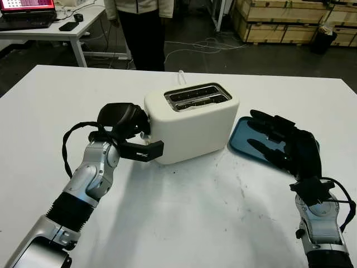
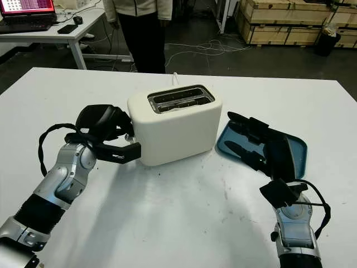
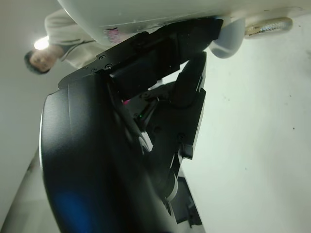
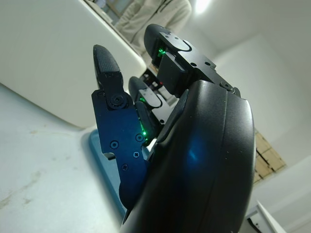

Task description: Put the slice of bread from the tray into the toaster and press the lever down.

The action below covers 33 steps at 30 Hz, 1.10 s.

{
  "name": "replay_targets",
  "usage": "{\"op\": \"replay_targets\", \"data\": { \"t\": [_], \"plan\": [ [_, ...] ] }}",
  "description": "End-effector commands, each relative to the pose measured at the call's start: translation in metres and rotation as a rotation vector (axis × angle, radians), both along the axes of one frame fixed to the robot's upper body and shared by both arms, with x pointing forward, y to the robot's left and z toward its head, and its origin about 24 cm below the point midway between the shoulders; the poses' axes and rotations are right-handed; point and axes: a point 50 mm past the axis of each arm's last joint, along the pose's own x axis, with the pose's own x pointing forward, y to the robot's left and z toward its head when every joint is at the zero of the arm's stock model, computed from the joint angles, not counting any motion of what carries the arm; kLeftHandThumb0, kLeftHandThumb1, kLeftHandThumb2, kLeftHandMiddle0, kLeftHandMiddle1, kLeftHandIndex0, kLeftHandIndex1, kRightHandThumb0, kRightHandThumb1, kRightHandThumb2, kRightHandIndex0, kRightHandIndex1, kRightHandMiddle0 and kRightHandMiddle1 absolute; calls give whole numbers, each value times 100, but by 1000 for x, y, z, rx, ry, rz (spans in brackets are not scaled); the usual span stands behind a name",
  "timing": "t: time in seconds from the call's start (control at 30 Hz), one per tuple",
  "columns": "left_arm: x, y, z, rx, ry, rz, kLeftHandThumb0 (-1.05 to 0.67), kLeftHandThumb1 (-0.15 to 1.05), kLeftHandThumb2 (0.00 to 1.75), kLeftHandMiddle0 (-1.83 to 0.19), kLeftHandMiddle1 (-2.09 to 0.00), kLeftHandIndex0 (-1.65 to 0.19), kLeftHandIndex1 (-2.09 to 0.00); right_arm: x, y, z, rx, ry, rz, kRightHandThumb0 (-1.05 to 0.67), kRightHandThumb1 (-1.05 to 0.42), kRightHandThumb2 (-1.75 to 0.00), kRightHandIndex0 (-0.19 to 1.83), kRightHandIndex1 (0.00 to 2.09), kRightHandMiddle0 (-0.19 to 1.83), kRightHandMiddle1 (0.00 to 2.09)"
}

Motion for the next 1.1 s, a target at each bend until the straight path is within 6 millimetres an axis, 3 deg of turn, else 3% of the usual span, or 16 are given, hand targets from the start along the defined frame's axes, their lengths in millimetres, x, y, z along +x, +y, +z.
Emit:
{"op": "replay_targets", "data": {
  "t": [0.0,0.23,0.33,0.37,0.47,0.53,0.87,1.07],
  "plan": [
    [-69,-84,-117,27,575,-323,-7,88,0,-84,-69,-108,-7,5,3,0,-37,7,21,-34,-92,-2,80,0,71,0],
    [-64,-80,-105,25,531,-329,-8,91,1,-90,-71,-110,-6,2,2,0,-28,-3,16,-33,-92,-3,80,0,71,0],
    [-64,-83,-93,-78,424,-345,-13,88,0,-90,-102,-117,-12,0,1,0,-35,7,10,-33,-92,-3,79,0,70,0],
    [-64,-81,-102,-83,461,-301,-13,89,1,-85,-103,-114,-11,0,0,-1,-36,9,7,-34,-92,-3,79,0,70,0],
    [-73,-72,-135,-63,615,-211,-7,92,10,-78,-82,-103,-4,0,-3,-2,-46,24,4,-35,-92,-5,79,0,70,0],
    [-77,-70,-144,-59,637,-192,-8,92,10,-82,-80,-105,-5,2,-4,-2,-50,27,7,-36,-92,-4,79,0,70,0],
    [-72,-67,-139,-46,640,-188,-7,92,11,-88,-80,-110,-6,6,-1,-2,-48,19,16,-32,-92,-3,79,1,70,0],
    [-64,-64,-117,-65,540,-222,-7,92,9,-90,-81,-111,-6,7,0,-1,-42,13,16,-30,-92,-2,79,0,71,0]
  ]
}}
